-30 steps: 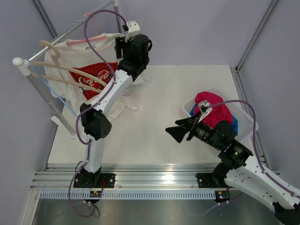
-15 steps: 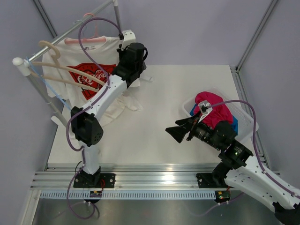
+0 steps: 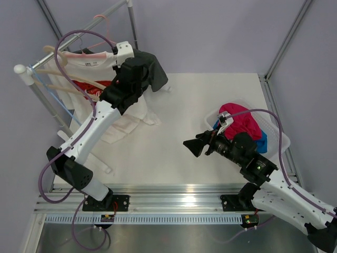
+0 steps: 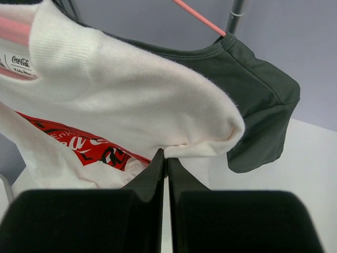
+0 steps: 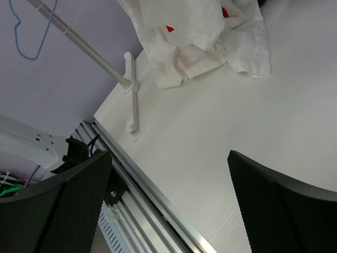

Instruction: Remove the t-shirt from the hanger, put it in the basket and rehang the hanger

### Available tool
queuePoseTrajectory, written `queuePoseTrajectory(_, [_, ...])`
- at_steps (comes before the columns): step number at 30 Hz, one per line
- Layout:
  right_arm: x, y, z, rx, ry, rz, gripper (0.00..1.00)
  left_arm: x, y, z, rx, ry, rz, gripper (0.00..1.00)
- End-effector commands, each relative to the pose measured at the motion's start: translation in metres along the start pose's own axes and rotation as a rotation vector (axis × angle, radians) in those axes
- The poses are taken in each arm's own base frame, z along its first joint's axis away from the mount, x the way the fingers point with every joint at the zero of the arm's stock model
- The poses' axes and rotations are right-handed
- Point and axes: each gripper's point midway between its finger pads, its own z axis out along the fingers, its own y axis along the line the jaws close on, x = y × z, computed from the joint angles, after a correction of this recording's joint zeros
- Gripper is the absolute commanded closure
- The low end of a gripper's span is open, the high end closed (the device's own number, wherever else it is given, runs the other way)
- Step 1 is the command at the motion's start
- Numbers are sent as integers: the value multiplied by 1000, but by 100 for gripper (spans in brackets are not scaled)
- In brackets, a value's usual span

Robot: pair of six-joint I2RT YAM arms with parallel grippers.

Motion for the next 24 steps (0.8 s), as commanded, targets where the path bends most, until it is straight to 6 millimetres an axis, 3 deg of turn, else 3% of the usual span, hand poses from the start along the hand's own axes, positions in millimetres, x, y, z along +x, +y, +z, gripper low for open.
queuePoseTrajectory(1, [-21,11,1,-16,-52,-31,0,-14,6,-20,75,7,-65,100])
queuePoseTrajectory(3, [-19,8,5,-3,-40,-32,1,-16,4,-29,126,20,-70,100])
queuePoseTrajectory(7, [-15,4,11,10,-23,-38,0,-25,25,-41,100,-2,-99,100])
queuePoseTrajectory(14, [-13,-1,16,37,-15,-37,1,-21,49,-53,65,-14,-106,100])
queuePoseTrajectory(15, [-13,-1,15,37,-13,-35,0,-21,50,-55,67,-15,-104,97])
queuePoseTrajectory(18, [-13,-3,13,53,-12,-33,1,-27,50,-61,102,-22,-111,71])
queuePoseTrajectory(19, [-15,-4,12,60,-20,-37,1,-29,47,-63,125,-22,-122,50])
queuePoseTrajectory(20, [-14,-6,12,67,-18,-36,1,-34,46,-66,142,-29,-134,41])
queuePoseTrajectory(22, [-15,-7,13,74,-18,-39,0,-41,42,-70,173,-37,-176,35])
queuePoseTrajectory(24, [-14,-7,13,79,-10,-39,0,-50,40,-73,193,-57,-213,40])
